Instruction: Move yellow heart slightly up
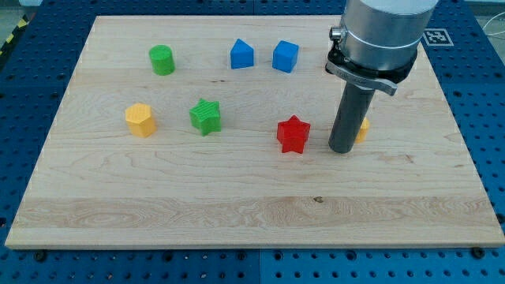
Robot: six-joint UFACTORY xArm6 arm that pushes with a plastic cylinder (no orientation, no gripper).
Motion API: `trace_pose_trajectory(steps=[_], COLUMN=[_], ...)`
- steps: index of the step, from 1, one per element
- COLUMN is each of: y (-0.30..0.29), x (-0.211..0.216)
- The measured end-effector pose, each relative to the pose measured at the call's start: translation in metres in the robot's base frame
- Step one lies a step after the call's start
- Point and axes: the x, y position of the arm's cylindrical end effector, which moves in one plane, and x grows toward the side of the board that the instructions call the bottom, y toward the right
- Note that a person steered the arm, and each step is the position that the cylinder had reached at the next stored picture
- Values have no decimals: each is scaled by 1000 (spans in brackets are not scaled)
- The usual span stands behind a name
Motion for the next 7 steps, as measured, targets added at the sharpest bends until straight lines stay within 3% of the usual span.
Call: trace_pose_trajectory(steps=[2,4,7], y=[36,14,-25], x=[-6,-29,-7])
